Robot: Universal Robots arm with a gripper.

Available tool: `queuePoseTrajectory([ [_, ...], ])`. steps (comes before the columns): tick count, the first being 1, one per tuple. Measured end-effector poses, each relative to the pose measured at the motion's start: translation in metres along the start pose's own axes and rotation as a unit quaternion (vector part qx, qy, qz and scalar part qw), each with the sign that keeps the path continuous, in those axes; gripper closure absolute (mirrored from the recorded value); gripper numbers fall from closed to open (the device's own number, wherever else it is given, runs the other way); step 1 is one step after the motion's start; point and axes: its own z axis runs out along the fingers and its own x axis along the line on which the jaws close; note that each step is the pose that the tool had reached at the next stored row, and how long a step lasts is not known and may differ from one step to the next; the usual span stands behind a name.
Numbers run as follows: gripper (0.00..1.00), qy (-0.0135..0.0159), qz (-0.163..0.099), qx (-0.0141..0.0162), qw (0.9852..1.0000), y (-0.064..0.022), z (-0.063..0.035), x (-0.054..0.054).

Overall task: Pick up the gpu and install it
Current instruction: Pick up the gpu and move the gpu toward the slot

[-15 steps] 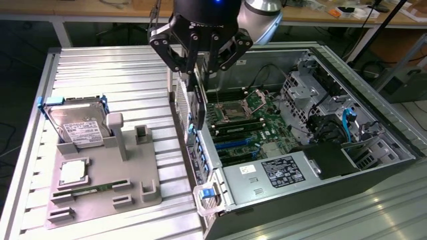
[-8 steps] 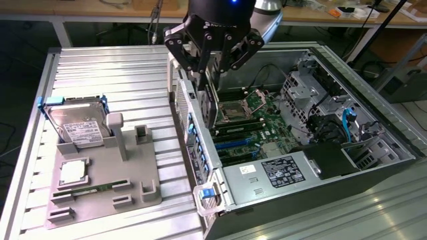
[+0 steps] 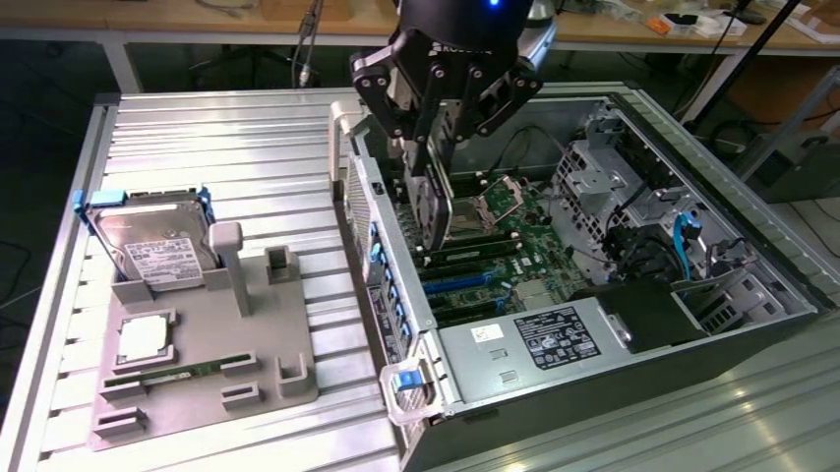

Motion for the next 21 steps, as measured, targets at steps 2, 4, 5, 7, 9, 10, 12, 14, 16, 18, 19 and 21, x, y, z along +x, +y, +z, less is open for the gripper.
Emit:
queuePoseTrajectory([
  [2, 0.73, 0.0, 0.0, 0.0, 1.0, 0.0003, 0.0001, -0.004],
  [4, 0.73, 0.0, 0.0, 0.0, 1.0, 0.0007, 0.0002, -0.01],
  [5, 0.73, 0.0, 0.0, 0.0, 1.0, 0.0009, 0.0003, -0.011],
  [7, 0.73, 0.0, 0.0, 0.0, 1.0, 0.0011, 0.0004, -0.016],
  [9, 0.73, 0.0, 0.0, 0.0, 1.0, 0.0015, 0.0005, -0.02],
  [10, 0.73, 0.0, 0.0, 0.0, 1.0, 0.0016, 0.0005, -0.022],
  [12, 0.73, 0.0, 0.0, 0.0, 1.0, 0.002, 0.0006, -0.027],
  [14, 0.73, 0.0, 0.0, 0.0, 1.0, 0.0023, 0.0007, -0.031],
  [16, 0.73, 0.0, 0.0, 0.0, 1.0, 0.0026, 0.0008, -0.035],
  [18, 0.73, 0.0, 0.0, 0.0, 1.0, 0.003, 0.0009, -0.04],
  [19, 0.73, 0.0, 0.0, 0.0, 1.0, 0.0032, 0.001, -0.043],
  [21, 0.73, 0.0, 0.0, 0.0, 1.0, 0.0036, 0.001, -0.048],
])
